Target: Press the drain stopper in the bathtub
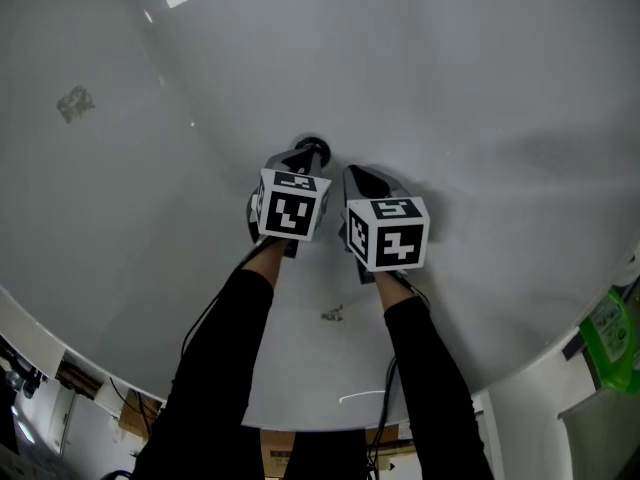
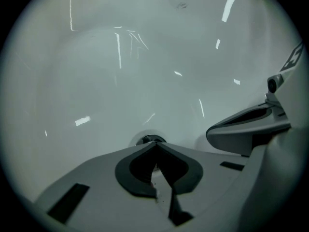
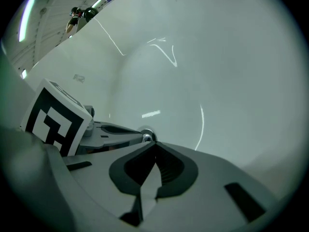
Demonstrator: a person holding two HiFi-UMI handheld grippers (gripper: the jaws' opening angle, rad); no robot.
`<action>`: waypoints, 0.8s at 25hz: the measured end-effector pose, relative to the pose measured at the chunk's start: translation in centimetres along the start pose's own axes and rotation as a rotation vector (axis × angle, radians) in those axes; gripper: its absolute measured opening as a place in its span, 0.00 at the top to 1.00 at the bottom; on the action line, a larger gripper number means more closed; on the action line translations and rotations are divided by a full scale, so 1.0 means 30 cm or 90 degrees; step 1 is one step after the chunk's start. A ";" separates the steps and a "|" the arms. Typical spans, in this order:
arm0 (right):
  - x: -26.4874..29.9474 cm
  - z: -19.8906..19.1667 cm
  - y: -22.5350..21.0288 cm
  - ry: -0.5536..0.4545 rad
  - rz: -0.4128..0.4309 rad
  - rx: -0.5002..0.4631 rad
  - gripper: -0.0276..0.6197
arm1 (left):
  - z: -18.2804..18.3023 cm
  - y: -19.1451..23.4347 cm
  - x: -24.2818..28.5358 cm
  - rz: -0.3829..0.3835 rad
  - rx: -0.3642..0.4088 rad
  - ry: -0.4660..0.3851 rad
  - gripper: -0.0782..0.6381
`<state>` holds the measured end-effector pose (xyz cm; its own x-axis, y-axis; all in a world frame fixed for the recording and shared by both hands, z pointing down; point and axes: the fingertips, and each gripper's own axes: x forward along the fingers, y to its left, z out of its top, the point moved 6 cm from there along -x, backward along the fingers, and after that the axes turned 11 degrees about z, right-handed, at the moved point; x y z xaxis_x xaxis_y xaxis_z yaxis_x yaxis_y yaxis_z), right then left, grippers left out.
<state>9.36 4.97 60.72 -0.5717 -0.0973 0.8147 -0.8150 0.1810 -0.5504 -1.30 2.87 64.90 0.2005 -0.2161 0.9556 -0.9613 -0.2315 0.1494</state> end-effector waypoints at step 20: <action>-0.008 0.015 -0.058 -0.025 0.010 0.070 0.95 | -0.006 -0.018 0.080 0.035 0.051 0.076 0.88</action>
<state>10.88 4.22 61.42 -0.5859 -0.1342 0.7992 -0.8102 0.0742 -0.5815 -0.32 2.64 67.16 0.1193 -0.1175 0.9859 -0.9512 -0.2982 0.0796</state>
